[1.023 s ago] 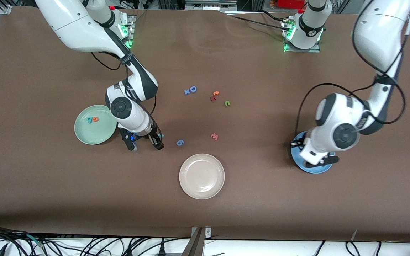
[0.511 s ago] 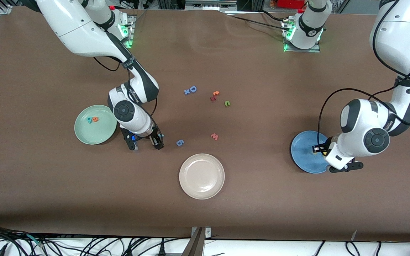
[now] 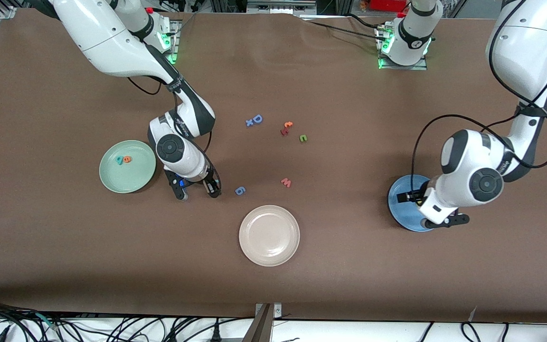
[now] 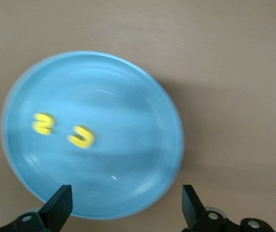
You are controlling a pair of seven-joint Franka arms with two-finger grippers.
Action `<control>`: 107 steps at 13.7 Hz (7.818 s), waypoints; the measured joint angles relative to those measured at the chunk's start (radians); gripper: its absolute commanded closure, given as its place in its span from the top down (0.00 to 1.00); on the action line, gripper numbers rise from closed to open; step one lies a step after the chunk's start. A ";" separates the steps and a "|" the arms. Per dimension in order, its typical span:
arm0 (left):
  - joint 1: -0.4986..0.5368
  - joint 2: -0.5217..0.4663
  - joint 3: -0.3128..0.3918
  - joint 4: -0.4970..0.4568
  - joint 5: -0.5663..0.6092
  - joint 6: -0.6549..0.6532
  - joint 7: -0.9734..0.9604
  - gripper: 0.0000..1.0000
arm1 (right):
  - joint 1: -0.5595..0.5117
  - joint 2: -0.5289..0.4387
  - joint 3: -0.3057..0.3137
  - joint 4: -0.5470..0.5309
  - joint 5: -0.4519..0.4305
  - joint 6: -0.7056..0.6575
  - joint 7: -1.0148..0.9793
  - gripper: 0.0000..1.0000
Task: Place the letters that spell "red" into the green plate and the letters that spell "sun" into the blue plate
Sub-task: 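Release the i with the right gripper while the left gripper grasps the u, then retract the right gripper to rest while the left gripper lifts the green u, then lower the green u onto the blue plate and open the left gripper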
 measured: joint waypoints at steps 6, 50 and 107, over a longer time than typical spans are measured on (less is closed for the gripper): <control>-0.015 -0.063 -0.199 -0.164 0.000 0.146 -0.321 1.00 | 0.003 -0.005 0.000 0.006 -0.001 -0.008 0.000 0.00; -0.337 0.018 -0.248 -0.403 0.372 0.438 -1.018 0.65 | -0.356 -0.400 0.028 0.216 0.059 -0.793 -0.904 0.99; 0.251 -0.007 -0.244 -0.107 0.370 0.106 -0.251 0.38 | -0.176 -0.583 -0.177 0.327 0.062 -0.932 -1.313 1.00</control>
